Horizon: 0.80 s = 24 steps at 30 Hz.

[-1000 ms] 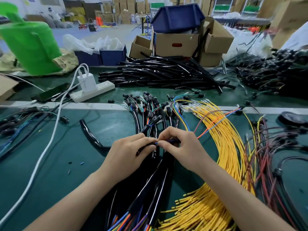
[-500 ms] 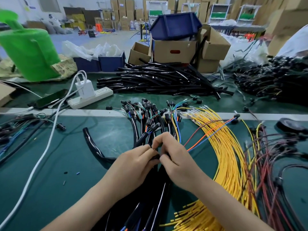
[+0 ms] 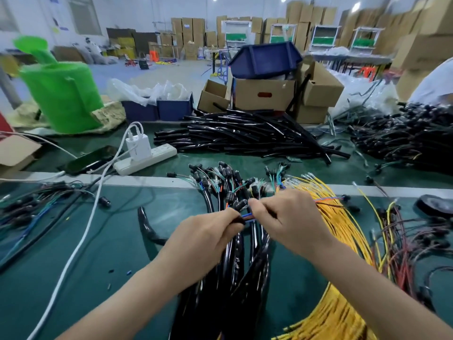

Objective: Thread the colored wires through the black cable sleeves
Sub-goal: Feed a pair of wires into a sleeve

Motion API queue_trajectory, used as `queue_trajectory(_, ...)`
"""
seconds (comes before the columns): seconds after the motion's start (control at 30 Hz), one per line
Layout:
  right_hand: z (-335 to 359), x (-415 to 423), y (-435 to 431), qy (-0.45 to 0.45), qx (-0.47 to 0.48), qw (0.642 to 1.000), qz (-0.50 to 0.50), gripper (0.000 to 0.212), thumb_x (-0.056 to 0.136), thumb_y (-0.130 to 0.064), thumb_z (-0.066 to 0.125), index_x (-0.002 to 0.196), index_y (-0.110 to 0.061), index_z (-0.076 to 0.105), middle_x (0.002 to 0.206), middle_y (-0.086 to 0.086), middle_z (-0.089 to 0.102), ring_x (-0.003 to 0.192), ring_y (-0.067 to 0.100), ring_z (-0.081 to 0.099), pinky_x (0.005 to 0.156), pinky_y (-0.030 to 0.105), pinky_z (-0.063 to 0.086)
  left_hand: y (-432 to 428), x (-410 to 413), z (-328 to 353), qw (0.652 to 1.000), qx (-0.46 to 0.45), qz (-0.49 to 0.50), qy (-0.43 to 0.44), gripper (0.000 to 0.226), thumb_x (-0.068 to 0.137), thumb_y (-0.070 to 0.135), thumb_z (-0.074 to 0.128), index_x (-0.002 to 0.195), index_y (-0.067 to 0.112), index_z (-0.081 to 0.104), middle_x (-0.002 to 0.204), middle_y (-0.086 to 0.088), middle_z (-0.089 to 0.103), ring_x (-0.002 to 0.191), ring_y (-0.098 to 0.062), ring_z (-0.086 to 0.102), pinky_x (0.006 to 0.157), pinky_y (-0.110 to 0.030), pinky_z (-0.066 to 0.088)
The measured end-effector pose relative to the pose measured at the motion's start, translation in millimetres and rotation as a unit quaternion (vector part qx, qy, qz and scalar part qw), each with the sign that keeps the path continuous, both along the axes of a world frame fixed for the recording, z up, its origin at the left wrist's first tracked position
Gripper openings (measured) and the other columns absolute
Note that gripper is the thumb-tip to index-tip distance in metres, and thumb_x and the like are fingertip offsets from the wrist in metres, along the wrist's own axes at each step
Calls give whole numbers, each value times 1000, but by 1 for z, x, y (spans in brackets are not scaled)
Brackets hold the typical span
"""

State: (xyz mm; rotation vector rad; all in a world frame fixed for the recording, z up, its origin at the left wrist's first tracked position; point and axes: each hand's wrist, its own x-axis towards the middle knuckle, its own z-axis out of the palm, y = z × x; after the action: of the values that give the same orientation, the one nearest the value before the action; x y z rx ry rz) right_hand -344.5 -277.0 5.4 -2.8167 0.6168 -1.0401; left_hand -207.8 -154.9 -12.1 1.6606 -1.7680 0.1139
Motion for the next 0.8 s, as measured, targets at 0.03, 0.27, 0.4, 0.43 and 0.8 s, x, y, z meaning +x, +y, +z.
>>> queue_trajectory(0.03,6,6,3,-22,11,1000,11,51,91,-41,33,45,-21,21,36,-6,14,38,9,24,52,21,15,-3,1,8,1000,-1,-17,-9,47,93,44,28,95,9,60,71,1,62,63,-26,58,56,-39,48)
queue_trajectory(0.27,28,40,-31,-102,292,951,-1,66,100,-49,27,43,-18,33,44,1,35,51,24,34,60,43,32,-17,25,74,996,-61,24,-56,30,95,31,39,83,9,55,60,6,50,52,-22,46,54,-39,36)
queue_trajectory(0.4,45,34,-61,-92,188,975,-73,64,101,-33,40,42,-16,23,41,2,25,45,21,25,57,33,22,-11,34,79,999,-13,38,-35,29,98,27,41,83,9,59,66,-6,60,63,-28,54,64,-43,40)
queue_trajectory(0.43,55,33,-63,-75,140,985,-63,64,101,-29,43,42,-17,20,40,1,22,43,21,24,57,32,20,-9,37,80,998,8,38,-39,29,99,25,42,85,8,60,66,-5,59,63,-26,54,65,-43,40)
queue_trajectory(0.8,101,41,-19,-42,48,998,6,70,98,-55,20,41,-16,23,42,3,29,45,27,30,55,33,28,11,28,103,996,-71,24,52,22,94,29,39,74,35,47,57,4,50,52,-16,44,54,-28,37)
